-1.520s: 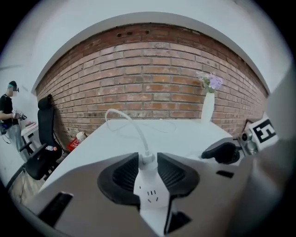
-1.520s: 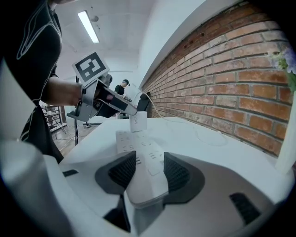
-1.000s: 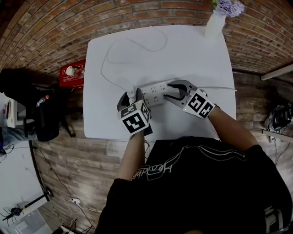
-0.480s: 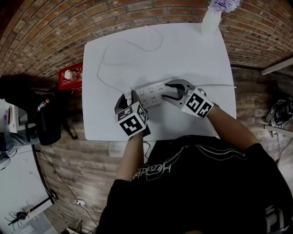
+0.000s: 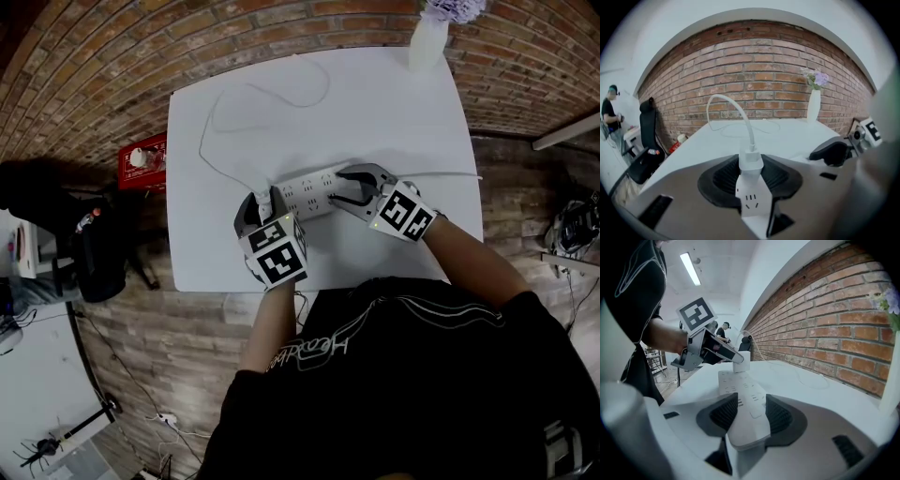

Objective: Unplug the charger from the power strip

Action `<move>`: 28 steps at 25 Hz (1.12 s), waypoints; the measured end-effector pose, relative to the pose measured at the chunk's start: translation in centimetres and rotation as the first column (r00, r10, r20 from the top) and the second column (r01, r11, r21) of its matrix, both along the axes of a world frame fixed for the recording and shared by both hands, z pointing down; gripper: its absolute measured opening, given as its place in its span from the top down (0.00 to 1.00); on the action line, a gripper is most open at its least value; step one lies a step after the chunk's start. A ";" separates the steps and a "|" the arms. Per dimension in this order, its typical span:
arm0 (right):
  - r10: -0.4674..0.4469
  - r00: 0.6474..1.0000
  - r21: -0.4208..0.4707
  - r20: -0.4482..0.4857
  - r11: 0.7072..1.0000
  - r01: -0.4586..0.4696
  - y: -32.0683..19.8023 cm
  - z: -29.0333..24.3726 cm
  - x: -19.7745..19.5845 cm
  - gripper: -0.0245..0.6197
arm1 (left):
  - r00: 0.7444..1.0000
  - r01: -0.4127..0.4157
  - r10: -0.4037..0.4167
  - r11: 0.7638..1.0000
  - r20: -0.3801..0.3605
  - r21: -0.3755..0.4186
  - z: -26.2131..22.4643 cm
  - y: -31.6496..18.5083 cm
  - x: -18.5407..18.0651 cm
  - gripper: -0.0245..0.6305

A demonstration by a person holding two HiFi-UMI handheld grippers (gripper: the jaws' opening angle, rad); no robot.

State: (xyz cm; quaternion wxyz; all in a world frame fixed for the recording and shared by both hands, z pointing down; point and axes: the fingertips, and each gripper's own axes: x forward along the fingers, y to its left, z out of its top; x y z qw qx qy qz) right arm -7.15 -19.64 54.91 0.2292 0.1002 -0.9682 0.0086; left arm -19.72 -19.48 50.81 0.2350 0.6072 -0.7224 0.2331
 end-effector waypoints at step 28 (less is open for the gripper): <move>0.018 0.999 -0.028 0.032 0.999 -0.017 -0.1 -0.4 0.2 0.71 | 0.994 -0.021 0.019 1.000 -0.105 -0.012 -1.9 -0.3 0.0 0.76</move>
